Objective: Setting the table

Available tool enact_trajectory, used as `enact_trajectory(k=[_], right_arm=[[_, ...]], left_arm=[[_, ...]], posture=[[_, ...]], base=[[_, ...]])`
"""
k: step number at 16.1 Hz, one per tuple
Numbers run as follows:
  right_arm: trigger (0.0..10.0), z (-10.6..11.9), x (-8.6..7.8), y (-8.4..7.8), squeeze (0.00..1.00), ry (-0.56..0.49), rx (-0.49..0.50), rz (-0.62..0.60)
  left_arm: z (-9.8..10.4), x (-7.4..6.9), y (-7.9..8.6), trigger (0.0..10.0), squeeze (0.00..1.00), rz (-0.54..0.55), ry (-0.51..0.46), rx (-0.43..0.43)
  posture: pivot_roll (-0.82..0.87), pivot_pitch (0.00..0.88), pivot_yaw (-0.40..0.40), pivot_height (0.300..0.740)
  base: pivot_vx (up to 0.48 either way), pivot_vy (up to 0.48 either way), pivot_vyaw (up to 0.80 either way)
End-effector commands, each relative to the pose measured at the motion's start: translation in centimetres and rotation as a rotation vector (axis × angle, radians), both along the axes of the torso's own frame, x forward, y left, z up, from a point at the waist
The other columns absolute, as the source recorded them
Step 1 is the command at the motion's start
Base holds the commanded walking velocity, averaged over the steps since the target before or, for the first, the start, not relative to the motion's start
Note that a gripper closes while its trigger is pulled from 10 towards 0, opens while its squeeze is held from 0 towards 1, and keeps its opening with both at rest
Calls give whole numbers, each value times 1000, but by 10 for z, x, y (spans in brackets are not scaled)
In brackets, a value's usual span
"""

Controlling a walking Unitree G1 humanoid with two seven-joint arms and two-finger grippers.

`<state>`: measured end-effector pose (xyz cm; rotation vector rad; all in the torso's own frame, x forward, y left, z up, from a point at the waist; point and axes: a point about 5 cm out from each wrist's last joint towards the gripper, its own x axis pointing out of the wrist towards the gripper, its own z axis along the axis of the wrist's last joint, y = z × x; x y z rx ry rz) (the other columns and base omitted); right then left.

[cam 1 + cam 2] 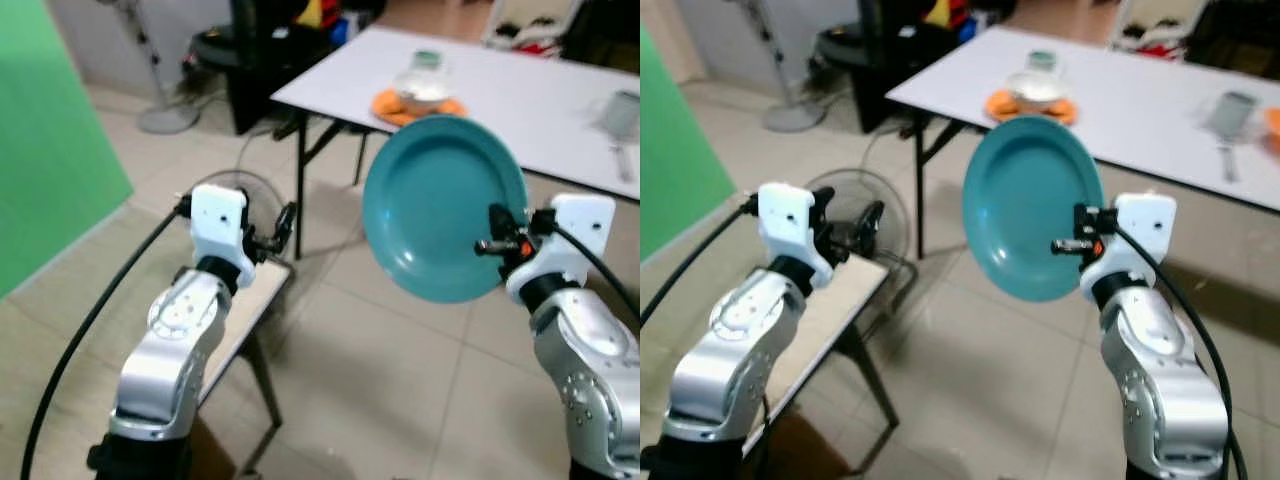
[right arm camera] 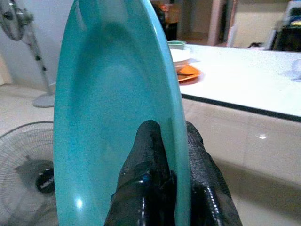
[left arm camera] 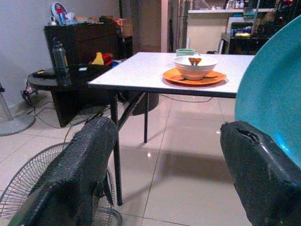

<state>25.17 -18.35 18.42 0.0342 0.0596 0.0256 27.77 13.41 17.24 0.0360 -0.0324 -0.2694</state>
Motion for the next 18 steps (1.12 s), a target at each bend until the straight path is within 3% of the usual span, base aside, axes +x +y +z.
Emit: enact_trajectory(k=[1, 5, 18], right_arm=[[10000, 6, -2, 7, 0, -28, -1, 29], [10000, 4, -2, 8, 0, -15, 18, 20], [10000, 4, -1, 9, 0, -14, 24, 7]], left_arm=[[-2, 0, 6, 10000, 0, 20, 15, 0], [2, 1, 2, 10000, 0, -25, -35, 17], [1, 2, 1, 10000, 0, -55, -39, 31]], posture=[[19, 0, 26, 740], [19, 0, 26, 740], [15, 0, 37, 740]], base=[[0, 0, 0], [0, 0, -106], [324, 0, -792]])
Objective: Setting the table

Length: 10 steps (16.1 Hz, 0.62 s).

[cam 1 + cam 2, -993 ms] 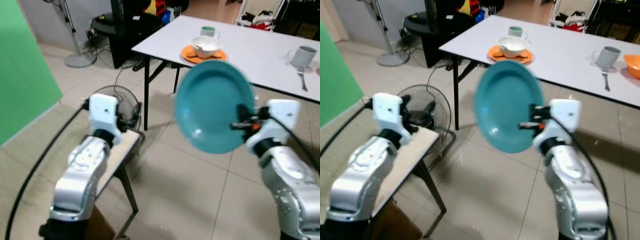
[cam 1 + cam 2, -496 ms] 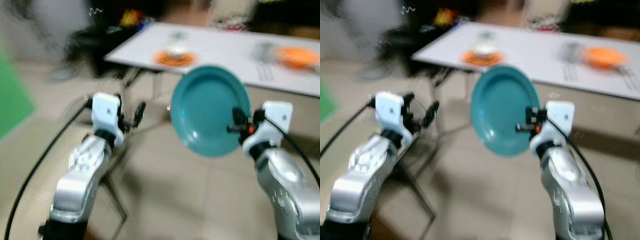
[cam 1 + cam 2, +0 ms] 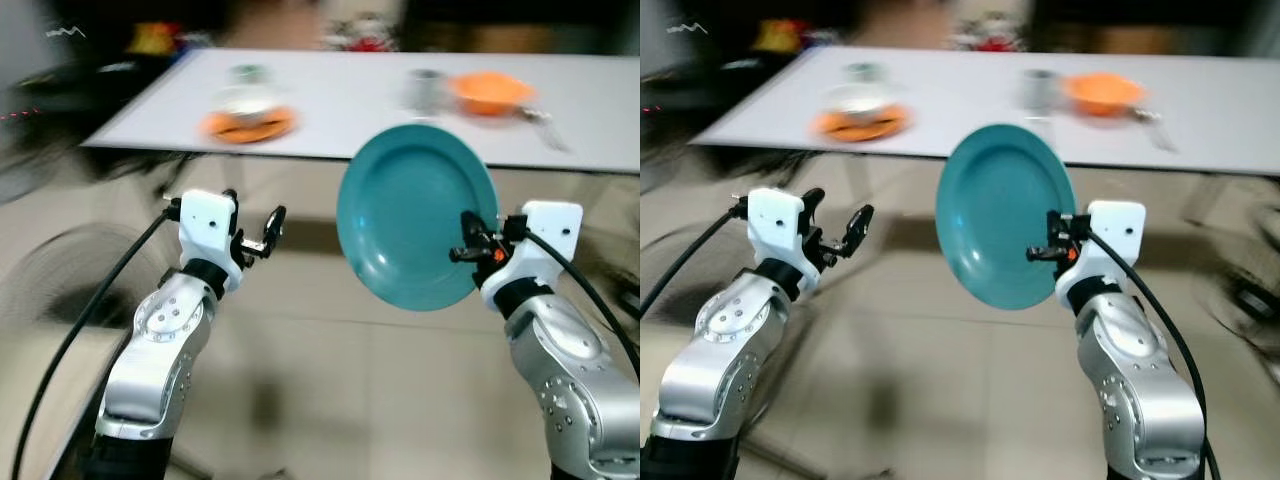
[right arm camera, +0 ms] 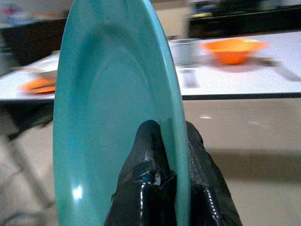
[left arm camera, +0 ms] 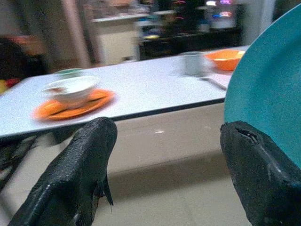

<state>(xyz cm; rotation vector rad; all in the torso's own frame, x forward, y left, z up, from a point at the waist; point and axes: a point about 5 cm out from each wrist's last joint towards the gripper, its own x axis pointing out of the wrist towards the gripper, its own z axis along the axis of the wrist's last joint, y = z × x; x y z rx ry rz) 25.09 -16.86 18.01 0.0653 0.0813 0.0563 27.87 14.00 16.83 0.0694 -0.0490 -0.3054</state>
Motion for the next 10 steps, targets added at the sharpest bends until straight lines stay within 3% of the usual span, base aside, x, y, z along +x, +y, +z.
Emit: enact_trajectory(k=[1, 10], right_arm=[[10000, 8, 0, -6, 0, -35, -8, -24], [10000, 8, 0, -6, 0, -35, -8, -24]], left_arm=[[5, 1, -5, 10000, 0, -19, -18, -1], [5, 1, -5, 10000, 0, -19, -18, -1]], posture=[[15, 0, 37, 740], [15, 0, 37, 740]], base=[[352, 0, -800], [352, 0, -800]])
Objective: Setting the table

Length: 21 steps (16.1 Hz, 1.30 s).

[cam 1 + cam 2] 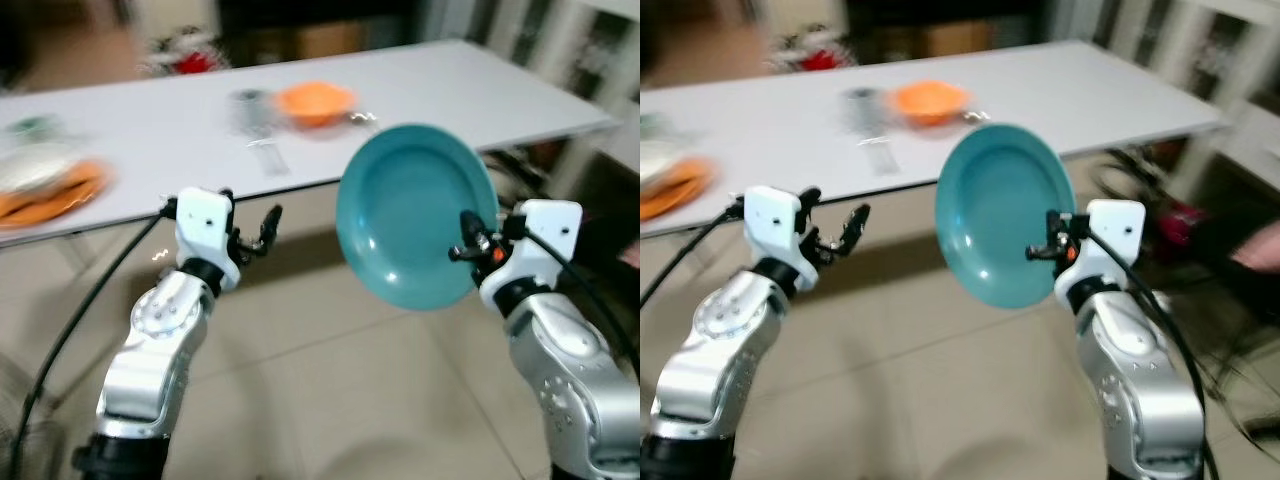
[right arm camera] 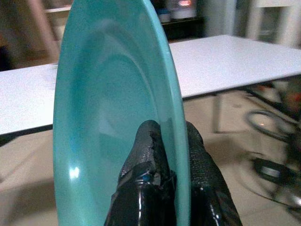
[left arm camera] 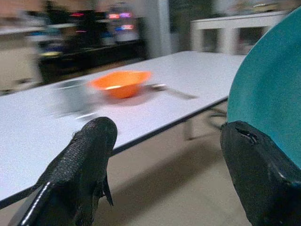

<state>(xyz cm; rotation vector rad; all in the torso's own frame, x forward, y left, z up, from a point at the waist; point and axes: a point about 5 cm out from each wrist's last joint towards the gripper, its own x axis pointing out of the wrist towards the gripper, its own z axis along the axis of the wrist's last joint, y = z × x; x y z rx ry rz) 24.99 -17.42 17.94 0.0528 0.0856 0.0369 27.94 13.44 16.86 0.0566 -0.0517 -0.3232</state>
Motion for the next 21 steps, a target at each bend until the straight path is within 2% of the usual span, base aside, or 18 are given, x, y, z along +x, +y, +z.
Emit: enact_trajectory(k=[1, 7, 12, 16, 21], right_arm=[[10000, 9, 1, 0, 0, -40, 5, -5], [10000, 14, 0, -1, 0, -77, 21, -6], [10000, 17, 2, 11, 0, -83, 39, 93], [10000, 15, 3, 18, 0, -73, 23, 147], [10000, 12, 4, 18, 0, -61, 87, 154]], left_arm=[[4, 0, 1, 10000, 0, -1, -18, 11], [-3, -1, 5, 10000, 0, -4, 7, 0], [-2, -3, 10, 10000, 0, 13, 5, 10], [0, -5, 13, 10000, 0, 26, -1, 16], [0, -5, 14, 10000, 0, 28, -3, 19]], posture=[[15, 0, 37, 740], [6, 0, 38, 740], [18, 0, 34, 740], [40, 0, 22, 740], [40, 0, 20, 740]], base=[[352, 0, -800], [355, 0, -133], [357, 0, 0], [364, 0, 700], [368, 0, 0]])
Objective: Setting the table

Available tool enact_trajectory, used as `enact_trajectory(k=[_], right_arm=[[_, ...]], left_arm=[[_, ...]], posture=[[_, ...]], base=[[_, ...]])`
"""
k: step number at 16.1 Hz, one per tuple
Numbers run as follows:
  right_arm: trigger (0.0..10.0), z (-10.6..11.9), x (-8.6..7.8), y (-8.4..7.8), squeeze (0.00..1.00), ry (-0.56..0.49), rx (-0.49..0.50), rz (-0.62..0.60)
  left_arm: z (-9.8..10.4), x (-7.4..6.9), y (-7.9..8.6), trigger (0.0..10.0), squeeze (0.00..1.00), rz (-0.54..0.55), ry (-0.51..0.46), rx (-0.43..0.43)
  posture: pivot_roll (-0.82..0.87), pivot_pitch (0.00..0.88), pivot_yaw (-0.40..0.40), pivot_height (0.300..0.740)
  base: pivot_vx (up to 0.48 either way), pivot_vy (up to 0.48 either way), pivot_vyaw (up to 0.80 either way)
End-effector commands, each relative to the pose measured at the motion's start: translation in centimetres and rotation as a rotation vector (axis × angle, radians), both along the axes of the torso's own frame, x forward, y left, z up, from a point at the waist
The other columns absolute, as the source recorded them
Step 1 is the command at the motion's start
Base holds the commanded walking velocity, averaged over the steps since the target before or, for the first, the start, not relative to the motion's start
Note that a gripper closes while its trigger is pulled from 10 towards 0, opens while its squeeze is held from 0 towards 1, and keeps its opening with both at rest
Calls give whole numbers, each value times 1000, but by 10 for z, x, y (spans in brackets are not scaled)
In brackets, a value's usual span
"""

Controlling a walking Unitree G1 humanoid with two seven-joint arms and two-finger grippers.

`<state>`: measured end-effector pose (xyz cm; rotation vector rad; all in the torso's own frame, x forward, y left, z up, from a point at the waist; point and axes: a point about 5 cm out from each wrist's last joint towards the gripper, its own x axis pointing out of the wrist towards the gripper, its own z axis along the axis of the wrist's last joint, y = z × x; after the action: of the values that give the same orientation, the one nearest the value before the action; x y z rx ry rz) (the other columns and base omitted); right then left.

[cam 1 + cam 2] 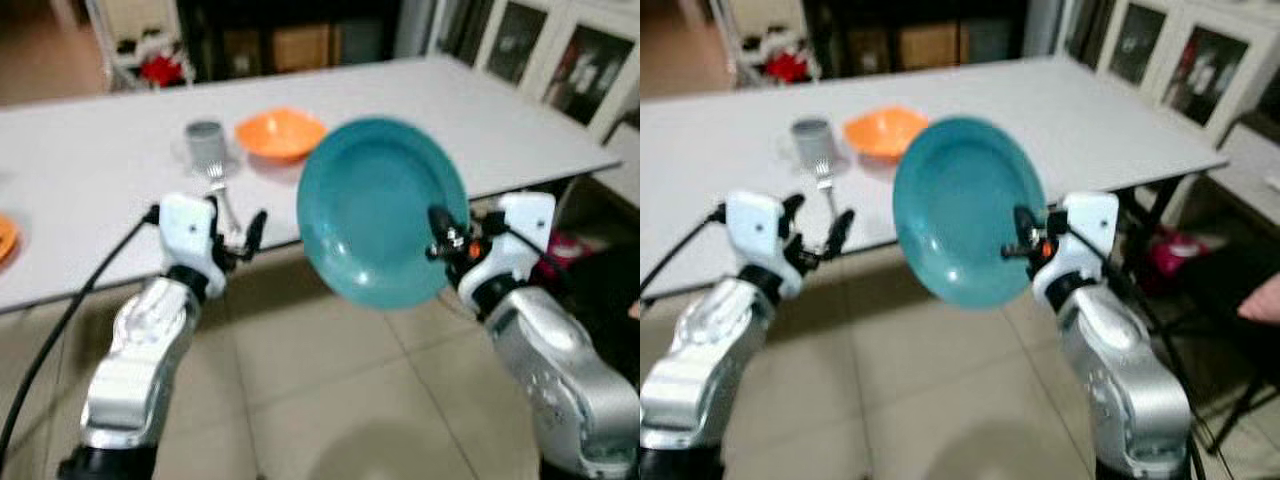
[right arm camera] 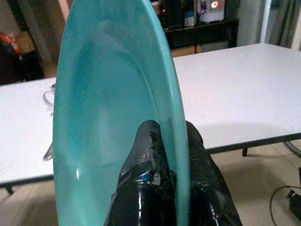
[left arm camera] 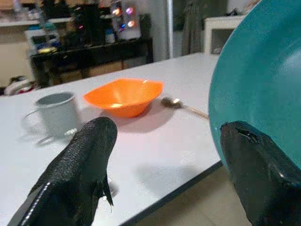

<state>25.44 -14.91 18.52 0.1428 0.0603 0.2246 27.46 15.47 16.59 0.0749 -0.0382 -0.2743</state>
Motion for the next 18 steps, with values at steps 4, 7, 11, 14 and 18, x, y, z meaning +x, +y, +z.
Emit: enact_trajectory(k=[4, 7, 11, 14, 18], right_arm=[[10000, -2, -1, -6, 0, 69, 214, 21], [10000, -11, -8, 2, 0, 173, 408, 159], [10000, -17, -7, -2, 0, 241, 380, 146], [10000, -19, -8, -4, 0, 282, 371, 143], [10000, -29, -10, -12, 0, 366, 334, 110]], left_arm=[[3, -3, -5, 10000, 0, -30, -12, 10], [3, -6, -1, 10000, 0, -33, -8, 25], [3, -10, 7, 10000, 0, -15, -6, 36], [1, -12, 9, 10000, 0, -14, 1, 36], [-2, -12, 6, 10000, 0, -35, 9, 40]], posture=[[43, 0, 24, 740], [46, 0, 26, 740], [56, 0, 18, 740], [57, 0, 15, 740], [54, 0, 14, 740]], base=[[368, 0, 0], [365, 0, 0], [378, 0, 198], [390, 0, 529], [391, 0, 0]])
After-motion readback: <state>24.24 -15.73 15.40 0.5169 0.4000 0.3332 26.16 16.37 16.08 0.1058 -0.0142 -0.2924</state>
